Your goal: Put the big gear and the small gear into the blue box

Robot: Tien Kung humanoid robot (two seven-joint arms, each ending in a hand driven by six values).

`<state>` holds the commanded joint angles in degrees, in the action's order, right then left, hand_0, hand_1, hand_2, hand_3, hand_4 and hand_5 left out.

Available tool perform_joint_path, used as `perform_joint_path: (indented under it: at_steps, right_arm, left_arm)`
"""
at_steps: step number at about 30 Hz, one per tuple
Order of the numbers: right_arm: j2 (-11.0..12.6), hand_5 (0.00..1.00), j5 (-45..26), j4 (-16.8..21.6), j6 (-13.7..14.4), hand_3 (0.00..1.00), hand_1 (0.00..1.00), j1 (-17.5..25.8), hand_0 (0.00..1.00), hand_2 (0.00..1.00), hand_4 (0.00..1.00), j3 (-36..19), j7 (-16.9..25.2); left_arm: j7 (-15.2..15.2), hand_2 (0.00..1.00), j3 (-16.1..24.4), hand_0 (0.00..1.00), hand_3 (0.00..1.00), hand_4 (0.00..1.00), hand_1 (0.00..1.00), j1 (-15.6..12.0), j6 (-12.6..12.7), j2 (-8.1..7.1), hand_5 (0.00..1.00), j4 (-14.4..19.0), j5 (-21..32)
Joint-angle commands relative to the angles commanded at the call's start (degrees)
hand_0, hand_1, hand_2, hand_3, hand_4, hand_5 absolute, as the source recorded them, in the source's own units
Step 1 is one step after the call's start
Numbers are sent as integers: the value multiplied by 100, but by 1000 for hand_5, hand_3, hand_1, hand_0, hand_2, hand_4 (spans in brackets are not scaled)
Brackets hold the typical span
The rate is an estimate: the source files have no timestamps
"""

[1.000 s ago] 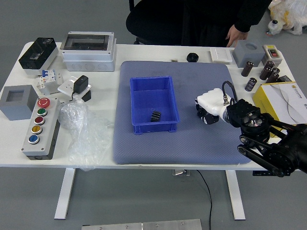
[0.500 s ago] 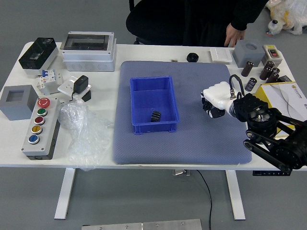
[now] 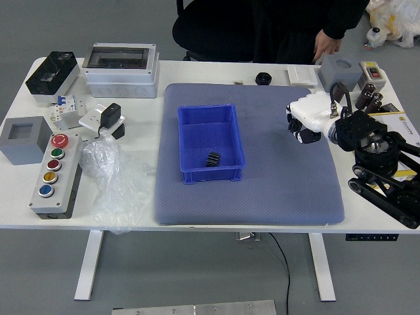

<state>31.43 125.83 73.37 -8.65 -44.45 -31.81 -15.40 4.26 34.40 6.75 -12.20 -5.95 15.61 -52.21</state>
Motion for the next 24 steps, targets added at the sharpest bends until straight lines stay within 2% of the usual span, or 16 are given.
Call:
perform_joint_path:
  at_steps: [5, 10, 16, 24]
  right_arm:
    - [-3, 148, 31, 270, -80, 611, 440, -142, 576, 518, 451, 21, -51]
    - [-138, 147, 49, 543, -152, 610, 440, -323, 575, 519, 450, 87, -100]
    - [-514, 148, 4, 622, -198, 610, 442, -657, 575, 520, 450, 261, -127]
    - [-1162, 150, -207, 175, -135, 611, 441, -923, 574, 520, 451, 500, -91]
  left_arm:
    - [9, 838, 11, 858, 846, 754, 836, -3, -5, -18, 691, 0, 0]
    - [16, 839, -2, 858, 846, 753, 835, -7, -10, -19, 689, 0, 6]
    - [14, 839, -46, 858, 845, 753, 836, -19, -11, -27, 689, -1, 19]
    - [18, 839, -139, 858, 846, 753, 836, -17, -10, 1, 689, -5, 54]
